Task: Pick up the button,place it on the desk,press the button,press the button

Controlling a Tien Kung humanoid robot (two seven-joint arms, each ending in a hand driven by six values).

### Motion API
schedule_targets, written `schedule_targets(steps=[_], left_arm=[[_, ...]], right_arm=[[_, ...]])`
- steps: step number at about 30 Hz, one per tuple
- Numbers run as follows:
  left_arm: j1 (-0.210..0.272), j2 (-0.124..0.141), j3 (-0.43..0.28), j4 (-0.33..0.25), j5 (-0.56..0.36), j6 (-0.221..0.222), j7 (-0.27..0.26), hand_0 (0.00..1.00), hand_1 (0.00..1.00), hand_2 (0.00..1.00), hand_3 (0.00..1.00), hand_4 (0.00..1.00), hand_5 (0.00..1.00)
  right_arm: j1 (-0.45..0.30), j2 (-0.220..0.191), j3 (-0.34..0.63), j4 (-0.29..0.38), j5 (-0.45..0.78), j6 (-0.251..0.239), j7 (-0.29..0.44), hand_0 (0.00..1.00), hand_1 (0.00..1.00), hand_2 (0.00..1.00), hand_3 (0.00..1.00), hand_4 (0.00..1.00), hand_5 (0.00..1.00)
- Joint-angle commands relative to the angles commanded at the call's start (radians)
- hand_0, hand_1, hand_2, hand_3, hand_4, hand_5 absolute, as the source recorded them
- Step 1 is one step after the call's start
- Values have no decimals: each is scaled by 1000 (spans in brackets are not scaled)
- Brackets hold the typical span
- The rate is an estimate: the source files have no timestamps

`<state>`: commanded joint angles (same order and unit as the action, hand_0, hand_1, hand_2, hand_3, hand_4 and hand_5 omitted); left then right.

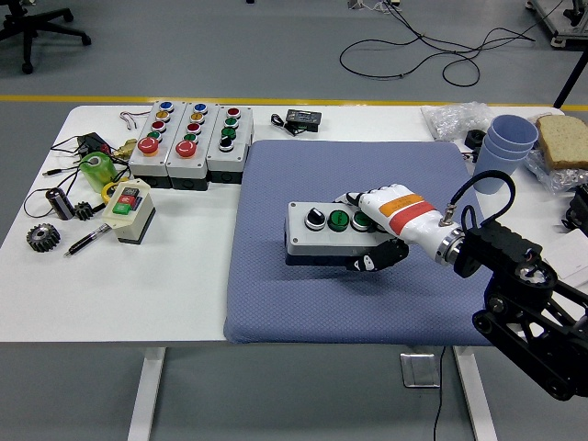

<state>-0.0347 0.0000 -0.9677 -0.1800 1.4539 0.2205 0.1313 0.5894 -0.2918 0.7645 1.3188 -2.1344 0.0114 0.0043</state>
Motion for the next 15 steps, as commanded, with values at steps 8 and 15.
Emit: schedule_targets(steps=[8, 15], left_arm=[[-1, 0, 4, 0, -6, 0, 0, 602, 633, 678, 548, 361, 697], [-1, 0, 9, 0, -12, 1, -1, 603, 633, 678, 548, 360, 697]], right_arm=[[15, 4, -26, -27, -31, 41, -20, 61, 44, 329, 449, 554, 2], [7, 9, -12, -43, -28, 78, -44, 71, 67, 340, 461, 563, 2]])
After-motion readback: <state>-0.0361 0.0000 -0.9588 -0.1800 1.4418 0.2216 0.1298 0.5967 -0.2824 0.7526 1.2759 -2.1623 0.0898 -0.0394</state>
